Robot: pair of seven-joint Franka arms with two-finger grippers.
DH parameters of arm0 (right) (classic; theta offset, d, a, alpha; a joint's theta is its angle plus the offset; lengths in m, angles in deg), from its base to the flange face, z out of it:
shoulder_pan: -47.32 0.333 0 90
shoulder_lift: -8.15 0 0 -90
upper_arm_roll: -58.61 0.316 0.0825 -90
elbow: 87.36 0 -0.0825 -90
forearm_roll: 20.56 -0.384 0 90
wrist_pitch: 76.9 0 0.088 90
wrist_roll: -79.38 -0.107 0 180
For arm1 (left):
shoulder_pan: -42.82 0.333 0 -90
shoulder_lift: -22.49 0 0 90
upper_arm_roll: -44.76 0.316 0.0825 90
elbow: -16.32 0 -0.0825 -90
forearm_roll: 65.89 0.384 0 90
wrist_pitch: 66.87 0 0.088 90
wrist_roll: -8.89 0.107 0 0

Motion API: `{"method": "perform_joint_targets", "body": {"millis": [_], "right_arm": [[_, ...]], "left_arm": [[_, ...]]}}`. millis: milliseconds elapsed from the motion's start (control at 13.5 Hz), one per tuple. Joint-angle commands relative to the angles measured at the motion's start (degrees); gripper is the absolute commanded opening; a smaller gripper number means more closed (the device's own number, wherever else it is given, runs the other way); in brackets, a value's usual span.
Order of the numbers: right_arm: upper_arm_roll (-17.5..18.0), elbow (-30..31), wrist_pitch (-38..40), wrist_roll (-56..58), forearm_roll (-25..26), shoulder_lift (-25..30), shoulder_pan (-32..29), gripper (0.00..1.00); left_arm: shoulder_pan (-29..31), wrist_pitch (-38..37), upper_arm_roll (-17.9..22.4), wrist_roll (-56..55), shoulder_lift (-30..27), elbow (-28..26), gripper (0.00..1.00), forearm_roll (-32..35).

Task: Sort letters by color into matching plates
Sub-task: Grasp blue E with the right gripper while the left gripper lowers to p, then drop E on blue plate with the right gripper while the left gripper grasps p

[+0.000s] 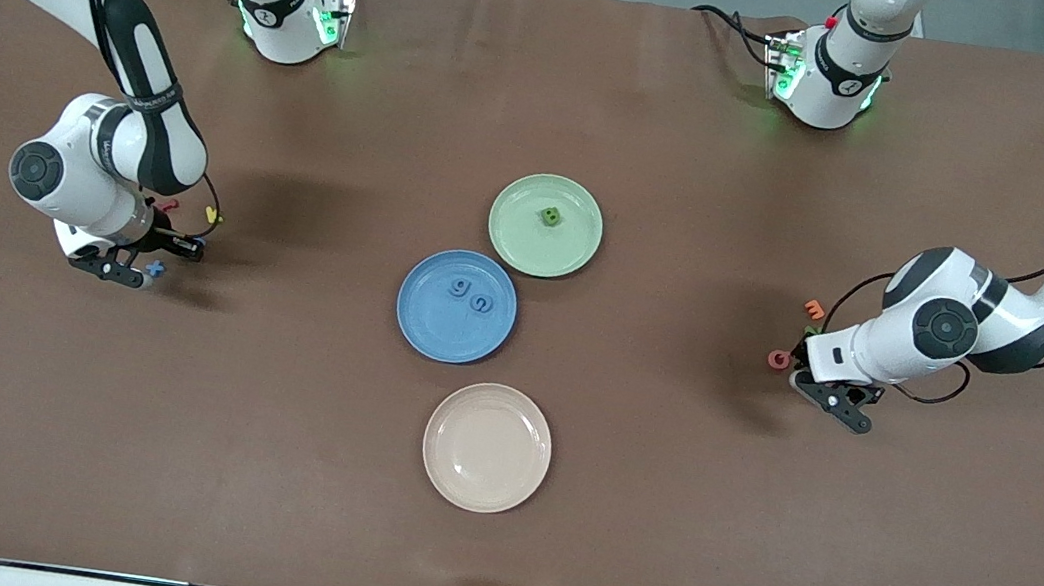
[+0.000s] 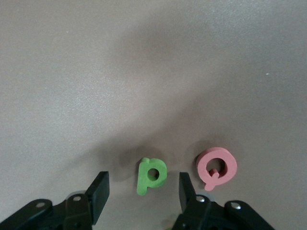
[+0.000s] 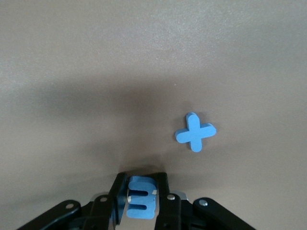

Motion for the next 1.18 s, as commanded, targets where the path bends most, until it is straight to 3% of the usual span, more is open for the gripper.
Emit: {"method": "perform_joint_targets", "body": {"millis": [0, 518, 1109], "right_arm": [[-0.17, 0.95, -1.63, -0.75, 0.74, -0.49, 0.33, 0.24], [-0.08, -0.19, 2.75, -0.75, 0.74, 1.34, 1.64, 0.18], [0.1, -15.02, 20.15, -5.47, 0.66, 2.23, 7.96, 0.17]], "left_arm": [[-0.34, 0.72, -0.04, -0.89, -0.66, -0.8, 0.67, 0.99], [-1.22, 1.15, 0.83, -0.89, -0.48, -0.53, 0.62, 1.08], [-1.92, 1.77, 1.89, -2.03, 0.04, -0.36, 0.57, 4.6]]}}
